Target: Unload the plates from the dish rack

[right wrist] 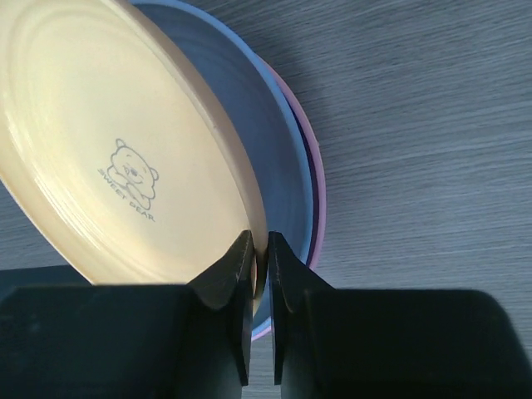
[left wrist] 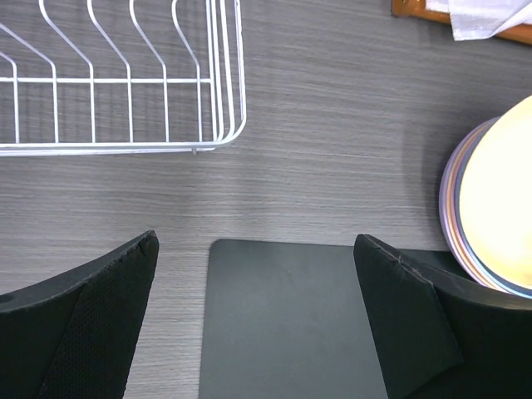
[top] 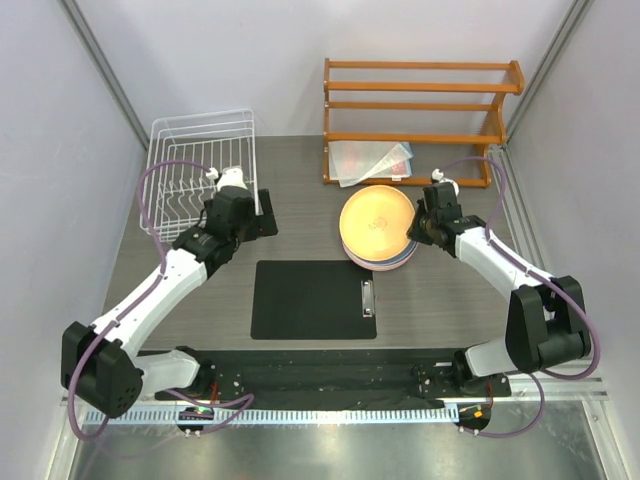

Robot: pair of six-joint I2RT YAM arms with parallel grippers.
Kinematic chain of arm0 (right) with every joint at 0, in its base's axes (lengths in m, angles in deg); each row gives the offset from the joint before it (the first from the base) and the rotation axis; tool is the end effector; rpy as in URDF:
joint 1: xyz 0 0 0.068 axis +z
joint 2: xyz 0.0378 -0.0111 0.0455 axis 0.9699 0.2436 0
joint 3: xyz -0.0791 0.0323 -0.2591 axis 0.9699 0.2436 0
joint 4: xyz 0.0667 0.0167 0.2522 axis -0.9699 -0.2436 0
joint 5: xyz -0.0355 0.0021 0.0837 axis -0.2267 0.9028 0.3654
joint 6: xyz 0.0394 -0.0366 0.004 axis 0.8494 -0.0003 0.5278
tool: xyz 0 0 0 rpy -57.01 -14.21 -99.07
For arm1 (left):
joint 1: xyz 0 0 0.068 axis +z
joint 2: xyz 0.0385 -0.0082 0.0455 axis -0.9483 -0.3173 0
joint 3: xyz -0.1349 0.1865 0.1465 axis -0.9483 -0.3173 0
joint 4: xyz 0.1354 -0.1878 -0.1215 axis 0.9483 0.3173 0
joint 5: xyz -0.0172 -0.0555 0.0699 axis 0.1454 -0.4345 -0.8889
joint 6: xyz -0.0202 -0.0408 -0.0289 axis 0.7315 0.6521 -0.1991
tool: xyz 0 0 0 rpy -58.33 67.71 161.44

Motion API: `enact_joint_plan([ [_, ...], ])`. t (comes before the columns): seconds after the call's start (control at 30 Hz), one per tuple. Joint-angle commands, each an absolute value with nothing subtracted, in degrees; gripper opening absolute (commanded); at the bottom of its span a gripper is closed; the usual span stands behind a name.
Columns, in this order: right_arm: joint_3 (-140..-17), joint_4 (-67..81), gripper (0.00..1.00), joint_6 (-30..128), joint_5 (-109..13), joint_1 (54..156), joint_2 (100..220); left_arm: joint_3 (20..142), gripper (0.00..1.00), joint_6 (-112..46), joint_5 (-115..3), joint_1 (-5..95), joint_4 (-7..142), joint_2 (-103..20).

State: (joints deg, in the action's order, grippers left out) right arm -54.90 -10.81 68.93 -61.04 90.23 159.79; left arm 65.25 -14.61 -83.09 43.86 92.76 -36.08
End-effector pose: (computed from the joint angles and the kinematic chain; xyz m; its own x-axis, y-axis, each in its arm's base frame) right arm 0.2878 0.0699 0.2291 -0.7164 0.2778 -0.6401 0.1557 0.9578 0.2414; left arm 0.2426 -0.1140 0.2992 -0.5592 -0.2335 -0.7954 -0.0773 0.9700 -0.2305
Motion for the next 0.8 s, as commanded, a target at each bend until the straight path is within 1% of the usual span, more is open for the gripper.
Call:
enact_joint_plan([
  [0.0,-57.73,-9.38,0.22,68.11,-59.94,89.96,159.72,64.83,1.00,-15.13,-84.71,43.82,91.00,-33.27],
  [0.03,-58.08,-9.65,0.39,68.11,-60.38,89.96,159.55,64.83,0.99,-14.95,-85.06,43.82,91.09,-33.27],
  [0.1,-58.52,-10.70,0.54,67.68,-62.48,89.96,159.11,64.92,0.99,-14.78,-86.03,43.82,91.26,-32.83],
  [0.13,-58.79,-10.96,0.65,67.06,-63.27,89.96,158.85,64.83,0.99,-14.51,-86.29,43.82,91.35,-32.66],
  [0.23,-59.49,-12.46,0.81,65.92,-65.12,89.96,157.36,65.10,1.00,-14.25,-87.09,43.73,91.53,-32.13],
  [0.37,-59.49,-13.69,0.85,64.34,-67.58,89.96,153.58,65.80,0.99,-13.64,-87.70,43.82,92.31,-31.69],
  [0.53,-54.14,-10.63,0.86,62.50,-76.36,89.96,146.99,66.24,1.00,-14.95,-92.44,43.82,92.23,-29.93],
  [0.63,-47.38,-2.81,0.86,58.19,-77.07,90.14,143.47,66.94,0.99,-17.67,-94.11,43.82,91.35,-28.18],
  [0.67,-45.27,2.95,0.86,56.88,-77.78,90.23,142.68,66.77,0.99,-18.46,-94.82,43.82,89.87,-27.74],
  [0.7,-40.64,6.05,0.86,55.64,-78.22,90.75,140.93,66.59,0.99,-19.08,-95.52,43.82,88.99,-26.78],
  [0.73,-38.07,9.91,0.89,52.85,-79.53,91.10,139.96,66.42,1.00,-20.74,-95.53,43.82,88.02,-26.33],
  [0.77,-35.18,17.96,0.92,51.86,-80.50,91.63,138.82,65.46,1.00,-21.62,-95.18,43.82,86.97,-25.72],
])
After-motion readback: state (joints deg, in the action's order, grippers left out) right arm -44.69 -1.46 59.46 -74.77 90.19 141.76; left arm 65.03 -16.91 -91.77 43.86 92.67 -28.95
